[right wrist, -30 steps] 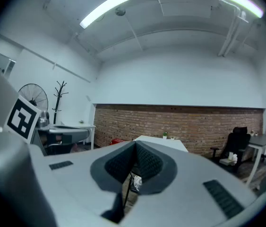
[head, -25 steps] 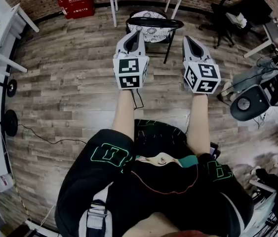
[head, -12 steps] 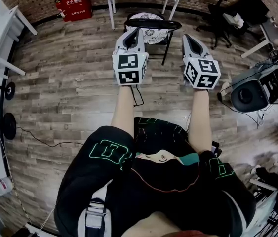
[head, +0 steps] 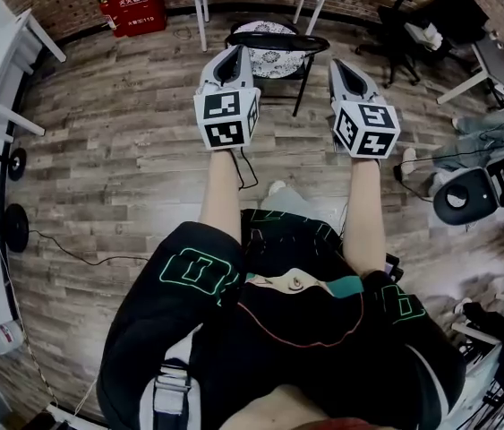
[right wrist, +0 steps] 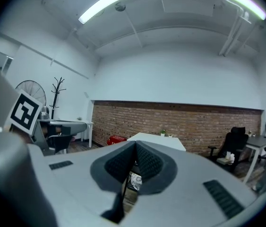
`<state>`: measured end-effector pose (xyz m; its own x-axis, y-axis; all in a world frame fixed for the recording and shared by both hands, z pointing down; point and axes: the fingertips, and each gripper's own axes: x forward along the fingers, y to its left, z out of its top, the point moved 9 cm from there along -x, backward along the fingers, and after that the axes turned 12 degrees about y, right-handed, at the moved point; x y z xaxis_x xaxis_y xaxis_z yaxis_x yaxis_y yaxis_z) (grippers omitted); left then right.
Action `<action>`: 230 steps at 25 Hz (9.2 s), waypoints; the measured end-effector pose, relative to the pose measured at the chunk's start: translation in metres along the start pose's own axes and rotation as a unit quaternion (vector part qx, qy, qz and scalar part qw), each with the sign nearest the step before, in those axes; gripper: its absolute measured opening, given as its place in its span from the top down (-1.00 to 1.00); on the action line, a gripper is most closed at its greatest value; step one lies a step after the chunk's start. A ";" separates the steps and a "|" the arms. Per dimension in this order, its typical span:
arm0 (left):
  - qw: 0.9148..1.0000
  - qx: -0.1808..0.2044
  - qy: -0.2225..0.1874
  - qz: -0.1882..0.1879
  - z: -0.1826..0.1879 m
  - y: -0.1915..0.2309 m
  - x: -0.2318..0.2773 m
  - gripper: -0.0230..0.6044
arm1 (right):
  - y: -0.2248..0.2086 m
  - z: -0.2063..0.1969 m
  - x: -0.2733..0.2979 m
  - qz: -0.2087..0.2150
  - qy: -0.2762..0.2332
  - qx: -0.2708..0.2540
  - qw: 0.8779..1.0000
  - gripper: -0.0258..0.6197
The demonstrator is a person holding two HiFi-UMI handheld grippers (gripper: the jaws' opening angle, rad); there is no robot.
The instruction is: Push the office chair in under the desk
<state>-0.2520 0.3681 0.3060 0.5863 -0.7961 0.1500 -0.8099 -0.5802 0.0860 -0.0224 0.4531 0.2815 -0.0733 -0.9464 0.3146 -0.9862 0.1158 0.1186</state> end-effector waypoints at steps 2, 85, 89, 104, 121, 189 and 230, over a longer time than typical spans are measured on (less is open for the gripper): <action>1.000 -0.001 0.003 -0.001 -0.002 0.000 0.004 0.90 | -0.006 -0.002 0.004 -0.002 0.005 0.008 1.000 0.91; 0.929 0.128 0.332 -0.106 -0.144 0.029 0.411 0.60 | -0.184 -0.101 0.401 0.133 0.219 -0.010 0.967 0.80; 0.907 0.175 0.357 -0.140 -0.155 0.022 0.414 0.45 | -0.172 -0.112 0.405 0.176 0.249 -0.070 0.950 0.67; 0.827 0.338 0.414 -0.173 -0.183 0.023 0.445 0.16 | -0.150 -0.141 0.433 0.217 0.356 -0.326 0.848 0.13; 0.688 0.557 0.433 -0.170 -0.205 0.025 0.468 0.51 | -0.138 -0.168 0.471 0.203 0.364 -0.467 0.780 0.41; 0.689 0.493 0.452 -0.276 -0.177 0.177 0.701 0.39 | -0.170 -0.095 0.724 0.207 0.433 -0.460 0.747 0.45; 0.688 0.486 0.485 -0.232 -0.152 0.210 0.846 0.40 | -0.255 -0.057 0.859 0.276 0.359 -0.461 0.764 0.36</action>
<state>0.0710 -0.4012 0.6004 0.1067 -0.2695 0.9571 0.1337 -0.9499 -0.2824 0.1751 -0.3720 0.5752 -0.0132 -0.3071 0.9516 -0.2871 0.9128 0.2906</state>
